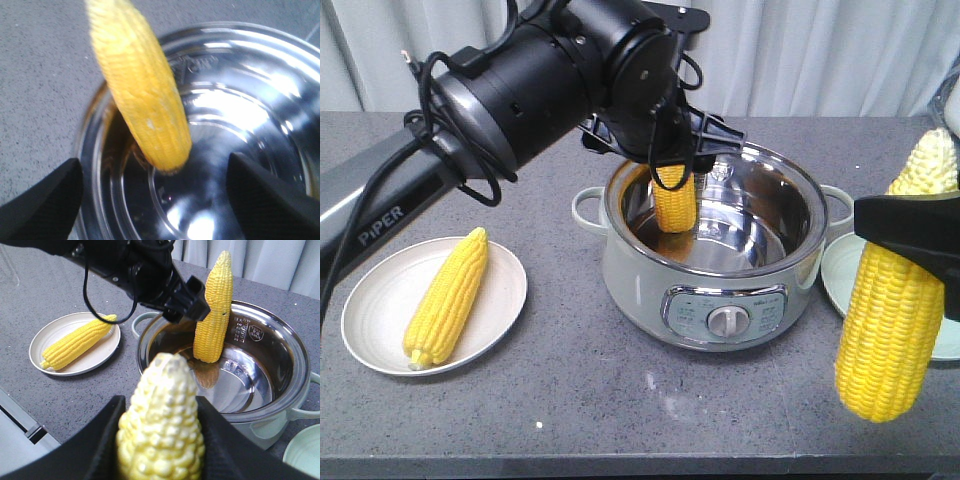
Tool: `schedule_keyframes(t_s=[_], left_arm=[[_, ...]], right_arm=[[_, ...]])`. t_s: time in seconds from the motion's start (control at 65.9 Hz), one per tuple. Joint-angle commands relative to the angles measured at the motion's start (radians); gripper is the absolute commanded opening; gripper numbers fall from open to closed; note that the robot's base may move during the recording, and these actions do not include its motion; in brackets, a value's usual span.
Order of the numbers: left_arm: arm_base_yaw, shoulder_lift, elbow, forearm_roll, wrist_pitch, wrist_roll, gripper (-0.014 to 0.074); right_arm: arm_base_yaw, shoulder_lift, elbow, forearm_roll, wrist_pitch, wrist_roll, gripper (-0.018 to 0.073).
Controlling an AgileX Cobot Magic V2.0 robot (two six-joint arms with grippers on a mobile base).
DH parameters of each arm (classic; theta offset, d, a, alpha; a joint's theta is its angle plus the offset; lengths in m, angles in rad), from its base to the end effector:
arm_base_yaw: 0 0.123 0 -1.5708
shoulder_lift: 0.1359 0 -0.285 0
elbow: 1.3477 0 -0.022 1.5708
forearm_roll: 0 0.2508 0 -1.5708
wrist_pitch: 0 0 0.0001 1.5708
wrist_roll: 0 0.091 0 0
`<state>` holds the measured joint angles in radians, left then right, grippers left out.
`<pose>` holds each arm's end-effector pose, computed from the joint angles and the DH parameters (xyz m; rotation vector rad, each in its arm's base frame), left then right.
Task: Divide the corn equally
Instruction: 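Lower the left gripper into the pot and grasp the last cob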
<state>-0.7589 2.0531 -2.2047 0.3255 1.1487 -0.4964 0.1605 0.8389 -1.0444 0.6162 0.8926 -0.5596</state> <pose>0.3509 -0.2962 0.3683 0.3538 2.3875 -0.1485 0.1367 0.0637 0.4133 -0.5880 1.9615 0.4935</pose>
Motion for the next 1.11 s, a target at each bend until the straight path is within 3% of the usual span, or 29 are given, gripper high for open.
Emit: schedule_keyframes(t_s=[0.0,0.364,0.622,0.758,1.092], left_arm=[[0.021,-0.055,-0.03,0.024,-0.108,-0.026,0.0569],[0.055,-0.055,-0.03,0.031,-0.286,-0.026,0.0569],[0.091,-0.023,-0.03,0.023,-0.329,-0.026,0.0569],[0.092,0.012,-0.03,0.021,-0.405,-0.026,0.0569],[0.104,0.09,-0.03,-0.046,-0.506,-0.026,0.0569]], right_arm=[[-0.005,-0.004,-0.024,0.026,-0.061,-0.005,0.0168],[-0.005,-0.004,-0.024,0.026,-0.061,-0.005,0.0168],[-0.005,-0.004,-0.024,0.026,-0.06,-0.005,0.0168],[-0.005,-0.004,-0.024,0.026,-0.06,-0.005,0.0168],[-0.005,-0.004,-0.024,0.026,-0.06,-0.005,0.0168]])
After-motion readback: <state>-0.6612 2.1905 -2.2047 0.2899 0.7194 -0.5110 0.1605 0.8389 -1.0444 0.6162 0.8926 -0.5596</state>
